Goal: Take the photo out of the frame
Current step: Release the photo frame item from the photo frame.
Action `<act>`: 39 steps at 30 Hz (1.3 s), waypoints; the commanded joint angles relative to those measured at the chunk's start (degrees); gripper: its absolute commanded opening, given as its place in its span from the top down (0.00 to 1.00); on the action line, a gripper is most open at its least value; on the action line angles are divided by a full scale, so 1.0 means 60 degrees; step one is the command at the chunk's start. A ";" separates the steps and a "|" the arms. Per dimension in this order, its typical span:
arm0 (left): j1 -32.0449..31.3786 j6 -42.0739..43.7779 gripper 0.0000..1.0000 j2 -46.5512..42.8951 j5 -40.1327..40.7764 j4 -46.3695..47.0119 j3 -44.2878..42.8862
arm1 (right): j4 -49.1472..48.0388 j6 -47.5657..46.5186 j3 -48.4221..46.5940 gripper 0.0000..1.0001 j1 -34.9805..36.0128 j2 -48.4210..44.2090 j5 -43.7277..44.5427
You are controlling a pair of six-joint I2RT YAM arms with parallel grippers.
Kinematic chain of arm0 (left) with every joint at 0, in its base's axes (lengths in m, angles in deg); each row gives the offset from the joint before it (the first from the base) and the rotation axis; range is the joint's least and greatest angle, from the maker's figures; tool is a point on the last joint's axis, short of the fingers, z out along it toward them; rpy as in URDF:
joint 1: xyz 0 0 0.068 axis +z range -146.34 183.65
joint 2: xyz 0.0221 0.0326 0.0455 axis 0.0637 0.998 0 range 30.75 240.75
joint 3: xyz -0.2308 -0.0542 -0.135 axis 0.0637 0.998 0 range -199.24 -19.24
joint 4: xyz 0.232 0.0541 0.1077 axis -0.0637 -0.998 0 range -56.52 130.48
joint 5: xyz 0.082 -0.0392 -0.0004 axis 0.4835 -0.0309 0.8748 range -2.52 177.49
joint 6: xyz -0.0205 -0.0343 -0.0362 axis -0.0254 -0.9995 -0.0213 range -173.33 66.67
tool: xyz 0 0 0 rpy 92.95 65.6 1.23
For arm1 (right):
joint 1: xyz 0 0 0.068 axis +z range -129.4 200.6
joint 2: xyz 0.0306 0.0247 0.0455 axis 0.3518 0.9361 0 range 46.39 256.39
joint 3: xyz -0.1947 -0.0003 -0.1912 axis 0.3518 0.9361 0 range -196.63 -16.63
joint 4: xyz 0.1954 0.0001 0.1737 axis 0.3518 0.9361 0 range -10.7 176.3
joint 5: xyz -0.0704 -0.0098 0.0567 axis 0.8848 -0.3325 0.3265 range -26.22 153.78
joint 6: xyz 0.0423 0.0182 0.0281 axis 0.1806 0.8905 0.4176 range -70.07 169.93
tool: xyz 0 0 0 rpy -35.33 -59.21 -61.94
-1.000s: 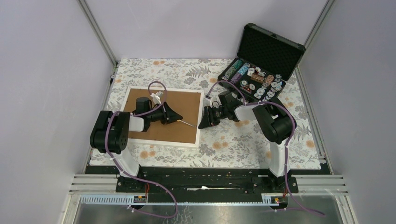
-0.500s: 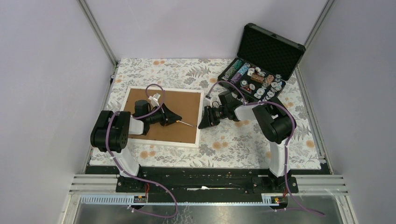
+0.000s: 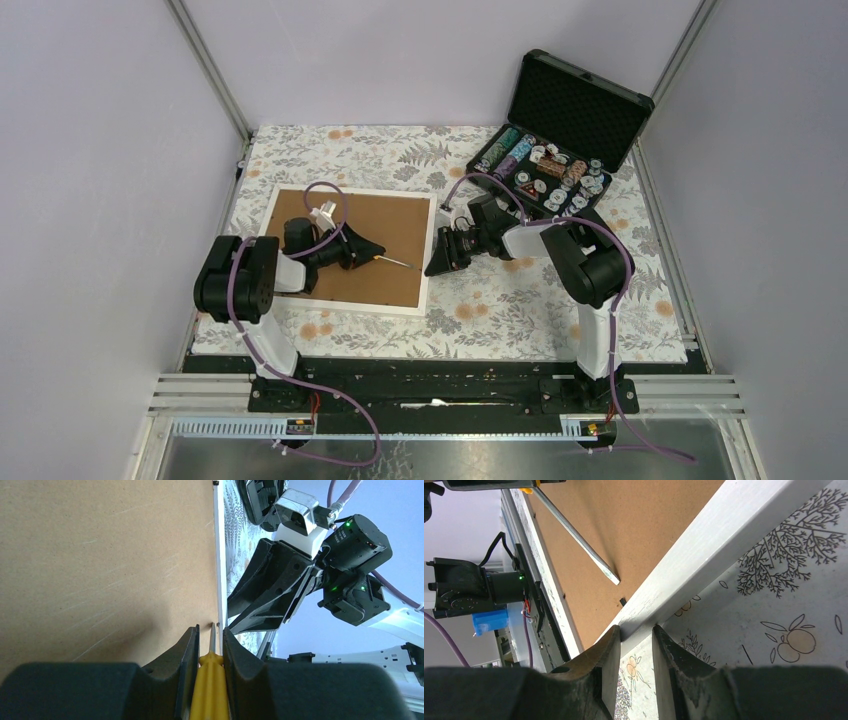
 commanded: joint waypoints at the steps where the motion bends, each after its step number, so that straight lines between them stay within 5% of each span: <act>1: -0.0256 0.0334 1.00 0.0261 0.0388 0.0530 0.0166 | 0.0115 -0.0332 -0.0109 0.66 0.0092 0.0425 0.0766; 28: -0.1905 0.0936 1.00 0.0805 0.0098 -0.0500 0.0104 | 0.0125 -0.0268 -0.0211 0.69 0.0128 0.0696 0.1031; 34: -0.3017 0.1670 1.00 -0.1214 -0.0009 -0.2212 -0.0209 | 0.0184 -0.0221 -0.0310 0.71 0.0164 0.0806 0.1120; 39: -0.3597 0.2290 1.00 -0.1404 -0.0077 -0.4085 -0.0874 | 0.0297 -0.0271 -0.0374 0.72 0.0171 0.0844 0.1288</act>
